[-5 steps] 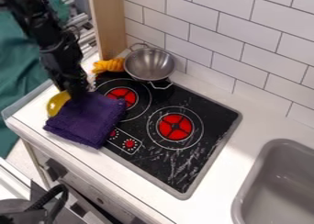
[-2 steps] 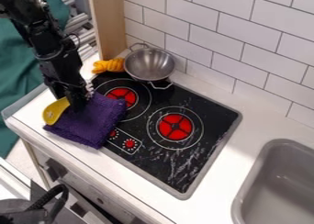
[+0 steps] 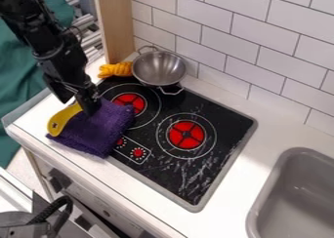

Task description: Move the yellow brush to the lower left side of the burner

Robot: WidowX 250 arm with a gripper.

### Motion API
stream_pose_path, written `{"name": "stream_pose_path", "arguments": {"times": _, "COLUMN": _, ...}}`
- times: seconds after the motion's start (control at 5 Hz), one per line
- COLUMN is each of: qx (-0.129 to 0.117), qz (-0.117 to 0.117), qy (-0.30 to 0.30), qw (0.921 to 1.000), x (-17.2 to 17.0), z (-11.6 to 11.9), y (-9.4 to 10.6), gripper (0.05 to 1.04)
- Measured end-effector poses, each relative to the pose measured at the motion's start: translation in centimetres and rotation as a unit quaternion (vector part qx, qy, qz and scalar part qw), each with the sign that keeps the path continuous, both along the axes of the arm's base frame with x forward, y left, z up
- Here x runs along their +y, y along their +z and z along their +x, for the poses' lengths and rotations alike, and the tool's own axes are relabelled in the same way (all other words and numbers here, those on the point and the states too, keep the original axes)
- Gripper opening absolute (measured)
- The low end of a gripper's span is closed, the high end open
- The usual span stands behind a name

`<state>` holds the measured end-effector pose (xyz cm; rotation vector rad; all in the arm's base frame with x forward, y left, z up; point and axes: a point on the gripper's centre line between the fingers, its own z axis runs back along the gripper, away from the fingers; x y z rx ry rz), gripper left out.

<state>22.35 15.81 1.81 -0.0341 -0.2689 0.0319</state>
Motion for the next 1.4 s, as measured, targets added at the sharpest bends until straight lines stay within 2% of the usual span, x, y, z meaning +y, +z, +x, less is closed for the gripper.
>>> {"name": "stream_pose_path", "arguments": {"times": 0.2, "qx": -0.051, "qz": 0.030, "qy": -0.016, "qw": 0.9981, "x": -1.7, "z": 0.4, "y": 3.7, "gripper": 1.004}}
{"name": "stream_pose_path", "arguments": {"times": 0.4, "qx": -0.066, "qz": 0.054, "qy": -0.022, "qw": 0.9961, "x": -4.5, "z": 1.5, "y": 6.0, "gripper": 1.002}}
{"name": "stream_pose_path", "arguments": {"times": 0.6, "qx": -0.055, "qz": 0.070, "qy": -0.025, "qw": 0.9957, "x": -7.7, "z": 3.3, "y": 6.6, "gripper": 1.001}}
{"name": "stream_pose_path", "arguments": {"times": 0.8, "qx": -0.042, "qz": 0.064, "qy": -0.019, "qw": 0.9969, "x": -9.4, "z": 3.9, "y": 6.0, "gripper": 1.001}}
{"name": "stream_pose_path", "arguments": {"times": 1.2, "qx": -0.032, "qz": 0.053, "qy": 0.005, "qw": 0.9981, "x": -9.7, "z": 4.1, "y": 5.1, "gripper": 1.001}}
{"name": "stream_pose_path", "arguments": {"times": 1.4, "qx": -0.029, "qz": 0.038, "qy": 0.031, "qw": 0.9984, "x": -9.8, "z": 4.0, "y": 4.6, "gripper": 1.001}}
